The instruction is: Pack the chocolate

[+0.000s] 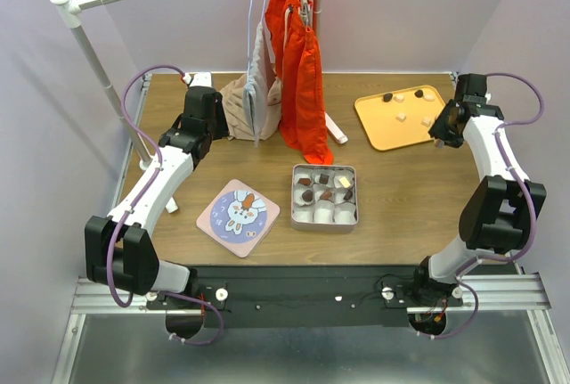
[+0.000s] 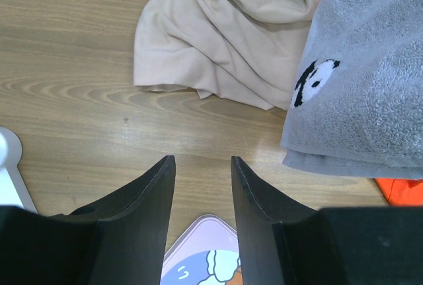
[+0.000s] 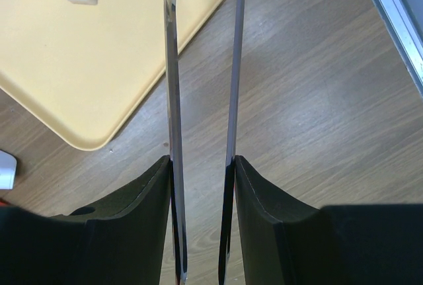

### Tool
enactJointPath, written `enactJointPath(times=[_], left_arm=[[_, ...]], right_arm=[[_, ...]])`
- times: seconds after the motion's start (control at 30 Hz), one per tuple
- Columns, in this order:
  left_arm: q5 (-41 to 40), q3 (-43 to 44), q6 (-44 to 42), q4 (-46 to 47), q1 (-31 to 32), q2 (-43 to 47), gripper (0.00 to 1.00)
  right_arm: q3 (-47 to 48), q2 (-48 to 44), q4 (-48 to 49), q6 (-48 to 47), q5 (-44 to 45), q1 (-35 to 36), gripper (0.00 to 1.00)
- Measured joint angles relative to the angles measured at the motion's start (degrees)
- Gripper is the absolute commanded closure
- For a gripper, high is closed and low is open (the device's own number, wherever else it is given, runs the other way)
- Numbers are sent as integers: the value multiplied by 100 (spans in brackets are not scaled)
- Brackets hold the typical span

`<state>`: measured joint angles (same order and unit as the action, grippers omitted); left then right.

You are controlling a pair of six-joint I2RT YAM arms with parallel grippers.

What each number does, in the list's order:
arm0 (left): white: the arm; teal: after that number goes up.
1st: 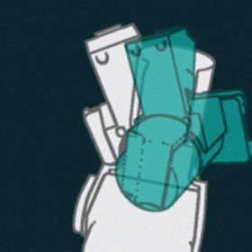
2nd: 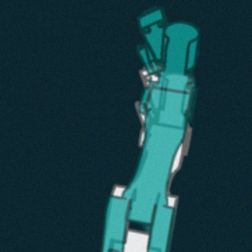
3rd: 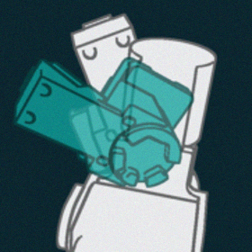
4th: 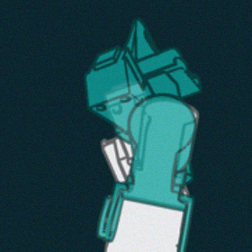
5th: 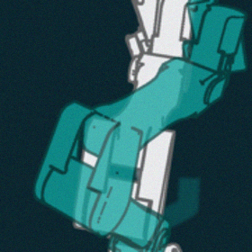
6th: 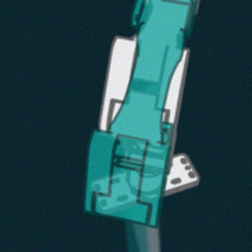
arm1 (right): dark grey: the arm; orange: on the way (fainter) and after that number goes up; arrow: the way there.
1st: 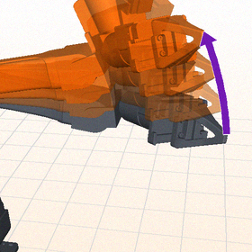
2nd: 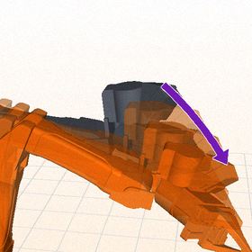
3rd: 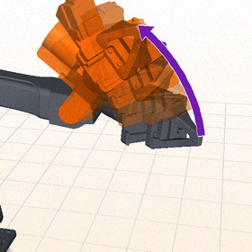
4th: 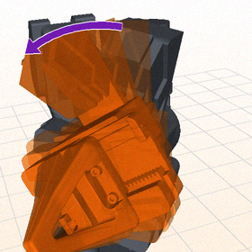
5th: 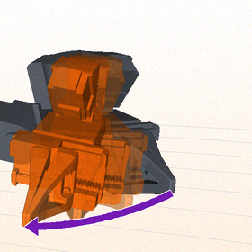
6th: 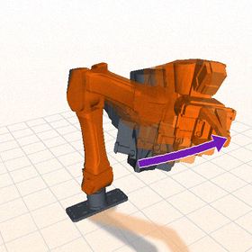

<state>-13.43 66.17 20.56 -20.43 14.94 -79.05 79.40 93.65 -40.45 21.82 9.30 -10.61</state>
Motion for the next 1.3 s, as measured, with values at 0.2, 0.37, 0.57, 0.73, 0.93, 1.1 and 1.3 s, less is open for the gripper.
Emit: enactJointPath(times=[0.2,0.37,0.57,0.73,0.93,1.1,1.3], left_arm=[[0,0,0,0,0,-4,51],[-2,0,0,-2,0,-7,51],[-2,0,0,-2,0,-7,52],[-4,0,0,-2,0,-4,52],[-4,0,2,-7,0,-4,52],[-76,0,2,-22,0,15,52],[-184,0,2,-26,-59,105,52]], right_arm=[[-9,55,52,-35,-90,-2,51],[-44,122,70,-44,-131,-11,52],[-114,164,160,-46,-168,-76,66],[-116,164,186,-42,-210,-96,80],[-164,66,181,-46,-321,-98,84],[-179,-363,-11,-103,-756,-98,85],[-396,-1849,-645,-275,-1521,-22,85]])
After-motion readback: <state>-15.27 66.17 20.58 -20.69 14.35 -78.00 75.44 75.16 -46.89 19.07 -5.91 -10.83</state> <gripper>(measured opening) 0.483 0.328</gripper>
